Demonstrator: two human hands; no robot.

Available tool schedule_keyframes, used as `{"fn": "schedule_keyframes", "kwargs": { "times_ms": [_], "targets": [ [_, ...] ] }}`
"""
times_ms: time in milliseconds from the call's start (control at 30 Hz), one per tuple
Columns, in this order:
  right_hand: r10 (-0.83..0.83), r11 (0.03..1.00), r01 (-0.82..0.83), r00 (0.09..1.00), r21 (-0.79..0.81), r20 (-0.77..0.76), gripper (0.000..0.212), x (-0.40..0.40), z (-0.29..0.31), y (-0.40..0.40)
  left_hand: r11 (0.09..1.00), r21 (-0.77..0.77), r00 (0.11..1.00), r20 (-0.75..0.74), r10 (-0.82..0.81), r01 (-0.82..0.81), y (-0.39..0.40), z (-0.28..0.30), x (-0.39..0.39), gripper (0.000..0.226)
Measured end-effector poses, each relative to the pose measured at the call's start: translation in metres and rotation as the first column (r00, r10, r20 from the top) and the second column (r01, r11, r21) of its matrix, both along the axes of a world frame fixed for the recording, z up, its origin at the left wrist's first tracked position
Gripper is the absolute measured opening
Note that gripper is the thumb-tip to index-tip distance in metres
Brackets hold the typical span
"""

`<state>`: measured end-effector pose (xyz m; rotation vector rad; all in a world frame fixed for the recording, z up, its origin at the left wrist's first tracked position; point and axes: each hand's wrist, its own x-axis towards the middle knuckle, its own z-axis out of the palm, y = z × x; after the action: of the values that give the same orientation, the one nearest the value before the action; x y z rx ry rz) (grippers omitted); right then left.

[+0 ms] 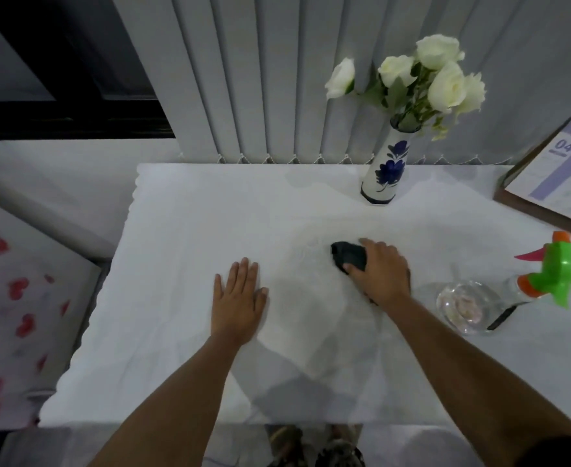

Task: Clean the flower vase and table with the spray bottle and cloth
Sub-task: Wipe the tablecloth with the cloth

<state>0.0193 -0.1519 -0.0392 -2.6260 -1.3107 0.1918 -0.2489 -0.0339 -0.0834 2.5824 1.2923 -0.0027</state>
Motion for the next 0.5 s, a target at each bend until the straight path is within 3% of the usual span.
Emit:
{"fn": "schedule_keyframes", "kwargs": {
  "times_ms": [67, 167, 300, 400, 500],
  "targets": [
    [-0.147, 0.988, 0.147, 0.989, 0.053, -0.011, 0.068, 0.008, -0.003, -0.018, 1.0, -0.001, 1.0, 0.009, 0.0, 0.0, -0.001, 0.001, -0.001, 0.058],
    [-0.126, 0.987, 0.124, 0.992, 0.098, 0.023, 0.059, -0.057, -0.015, -0.059, 1.0, -0.003, 1.0, 0.017, -0.001, 0.001, 0.0, 0.003, 0.0, 0.057],
    [0.27, 0.959, -0.265, 0.962, 0.104, -0.034, 0.032, -0.145, -0.033, -0.085, 1.0, -0.004, 0.999, 0.034, -0.008, 0.008, 0.0, 0.001, -0.003, 0.056],
    [0.434, 0.89, -0.422, 0.9, 0.171, -0.034, 0.021, -0.094, -0.019, -0.034, 1.0, -0.011, 0.998, 0.069, -0.004, 0.005, 0.002, 0.002, -0.003, 0.066],
    [0.13, 0.991, -0.13, 0.991, 0.031, 0.01, 0.024, -0.01, 0.002, 0.017, 1.0, -0.022, 0.996, 0.084, 0.01, -0.008, 0.004, 0.001, -0.003, 0.067]
  ]
}}
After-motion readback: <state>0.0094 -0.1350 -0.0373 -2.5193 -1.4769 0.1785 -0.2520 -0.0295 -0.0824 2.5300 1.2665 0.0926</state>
